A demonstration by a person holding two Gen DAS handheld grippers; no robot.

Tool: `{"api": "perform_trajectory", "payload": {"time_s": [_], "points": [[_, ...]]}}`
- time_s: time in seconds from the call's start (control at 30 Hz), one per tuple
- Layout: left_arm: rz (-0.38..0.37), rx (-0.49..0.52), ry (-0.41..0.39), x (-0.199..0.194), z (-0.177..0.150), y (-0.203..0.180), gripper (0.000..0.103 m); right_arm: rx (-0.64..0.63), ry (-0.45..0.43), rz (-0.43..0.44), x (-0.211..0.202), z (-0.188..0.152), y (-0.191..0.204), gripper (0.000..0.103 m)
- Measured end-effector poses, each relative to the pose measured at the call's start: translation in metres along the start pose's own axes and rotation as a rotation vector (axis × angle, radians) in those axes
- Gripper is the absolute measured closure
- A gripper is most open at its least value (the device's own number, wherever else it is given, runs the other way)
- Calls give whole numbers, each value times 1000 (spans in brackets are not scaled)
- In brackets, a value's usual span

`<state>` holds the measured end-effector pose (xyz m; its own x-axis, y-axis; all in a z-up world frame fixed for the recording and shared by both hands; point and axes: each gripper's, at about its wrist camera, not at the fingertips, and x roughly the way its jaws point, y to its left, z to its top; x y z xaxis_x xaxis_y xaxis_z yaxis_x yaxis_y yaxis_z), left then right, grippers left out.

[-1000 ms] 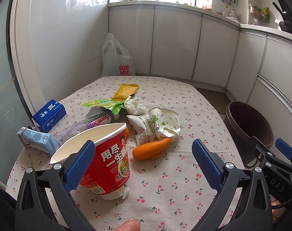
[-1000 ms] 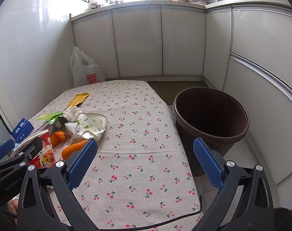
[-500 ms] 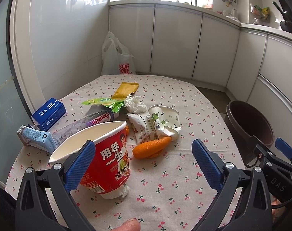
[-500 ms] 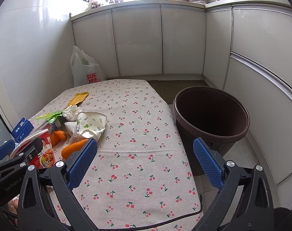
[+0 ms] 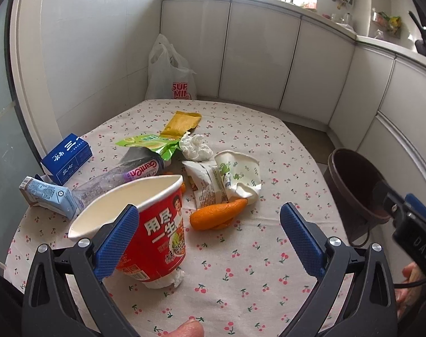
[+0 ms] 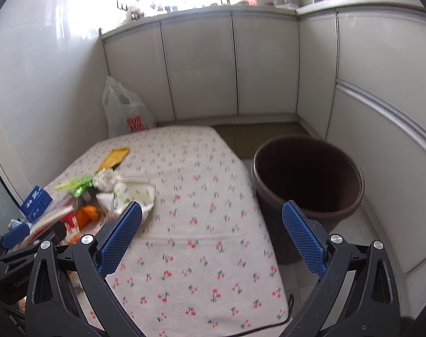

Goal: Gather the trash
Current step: 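Grasp the green chip bag with the left tool while the right tool approaches the yellow wrapper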

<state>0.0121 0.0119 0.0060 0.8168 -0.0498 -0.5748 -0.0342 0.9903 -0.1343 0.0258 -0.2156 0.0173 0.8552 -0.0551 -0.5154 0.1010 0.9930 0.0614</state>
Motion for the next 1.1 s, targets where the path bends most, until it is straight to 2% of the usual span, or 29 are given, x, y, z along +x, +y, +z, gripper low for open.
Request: {"api": "perform_trajectory", "payload": {"time_s": [0.07, 0.2, 0.33, 0.43, 0.5, 0.53, 0.6, 0.67, 0.7, 0.87, 1.0, 1.1], "points": [[4, 8, -12, -5, 17, 1, 6, -43, -34, -4, -5, 20, 4, 7], [5, 45, -87, -21, 69, 6, 6, -112, -76, 13, -10, 67, 15, 7], [5, 22, -131, -32, 135, 17, 6, -86, -85, 70, -5, 111, 18, 7], [-84, -27, -81, -19, 186, 32, 6, -14, -72, 130, 9, 135, 18, 7], [-133, 10, 66, 17, 207, 33, 6, 41, -55, 173, 20, 140, 14, 7], [-122, 26, 239, 51, 207, 34, 6, 75, -37, 195, 29, 140, 10, 7], [-64, -8, 413, 91, 196, 43, 6, 103, 8, 222, 49, 131, 7, 7], [-30, -102, 533, 128, 174, 63, 6, 85, 89, 225, 70, 118, 6, 7], [-42, -173, 580, 143, 163, 77, 7, 74, 131, 227, 79, 112, 5, 7], [-73, -448, 704, 190, 125, 137, 20, 106, 205, 253, 97, 101, 1, 7], [-99, -553, 746, 214, 112, 150, 24, 119, 226, 276, 102, 99, 6, 7], [-99, -611, 728, 223, 109, 157, 25, 88, 228, 275, 103, 97, 14, 7]]}}
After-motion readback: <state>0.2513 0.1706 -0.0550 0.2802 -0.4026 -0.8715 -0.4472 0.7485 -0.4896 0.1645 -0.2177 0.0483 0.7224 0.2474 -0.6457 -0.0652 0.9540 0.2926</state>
